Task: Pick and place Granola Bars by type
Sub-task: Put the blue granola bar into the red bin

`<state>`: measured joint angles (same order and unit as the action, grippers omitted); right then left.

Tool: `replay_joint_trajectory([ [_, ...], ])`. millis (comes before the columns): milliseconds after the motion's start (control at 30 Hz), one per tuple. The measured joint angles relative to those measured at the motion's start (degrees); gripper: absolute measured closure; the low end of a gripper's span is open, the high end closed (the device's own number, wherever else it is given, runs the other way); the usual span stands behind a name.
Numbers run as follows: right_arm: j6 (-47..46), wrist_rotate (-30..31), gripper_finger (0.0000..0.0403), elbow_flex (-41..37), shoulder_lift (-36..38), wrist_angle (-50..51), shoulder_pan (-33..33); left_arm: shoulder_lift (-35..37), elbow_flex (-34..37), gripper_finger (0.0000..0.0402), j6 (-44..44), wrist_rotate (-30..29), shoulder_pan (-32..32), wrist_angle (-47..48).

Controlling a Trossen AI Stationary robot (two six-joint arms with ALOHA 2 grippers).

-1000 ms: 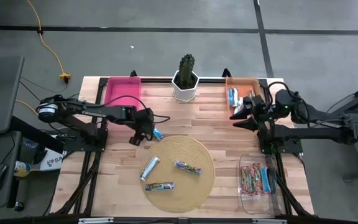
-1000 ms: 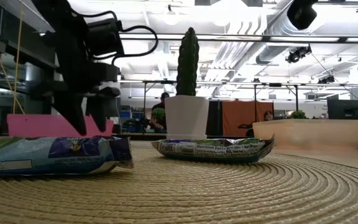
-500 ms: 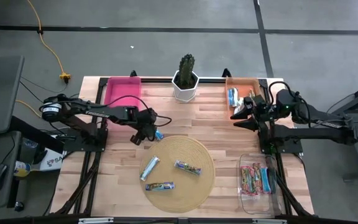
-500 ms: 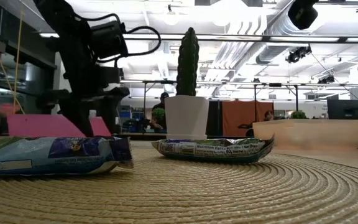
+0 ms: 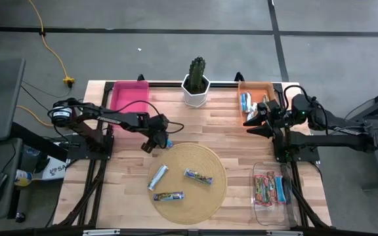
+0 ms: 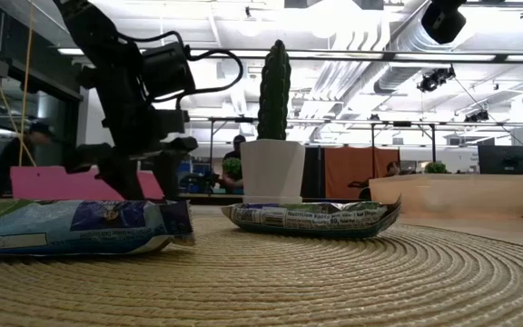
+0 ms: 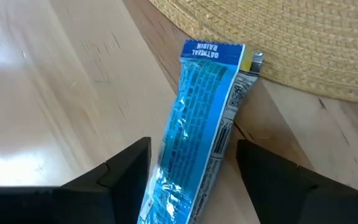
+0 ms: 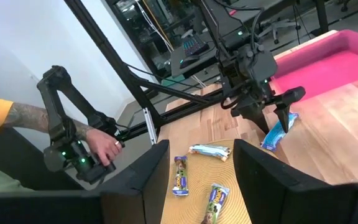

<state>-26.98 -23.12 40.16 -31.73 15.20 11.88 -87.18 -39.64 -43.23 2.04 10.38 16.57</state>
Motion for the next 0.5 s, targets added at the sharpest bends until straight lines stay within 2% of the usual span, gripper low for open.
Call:
replay_joint_trajectory([
  [267, -0.01, 0.00, 0.0242, 0.00, 0.00, 0.01, 0.00, -0.15, 0.11, 0.0247, 1.96, 2.34, 3.86, -0.16],
  [500, -0.04, 0.00, 0.0242, 0.00, -0.02, 0.01, 0.00, -0.15, 0.15, 0.0301, 2.03, 1.86, 3.86, -0.14],
])
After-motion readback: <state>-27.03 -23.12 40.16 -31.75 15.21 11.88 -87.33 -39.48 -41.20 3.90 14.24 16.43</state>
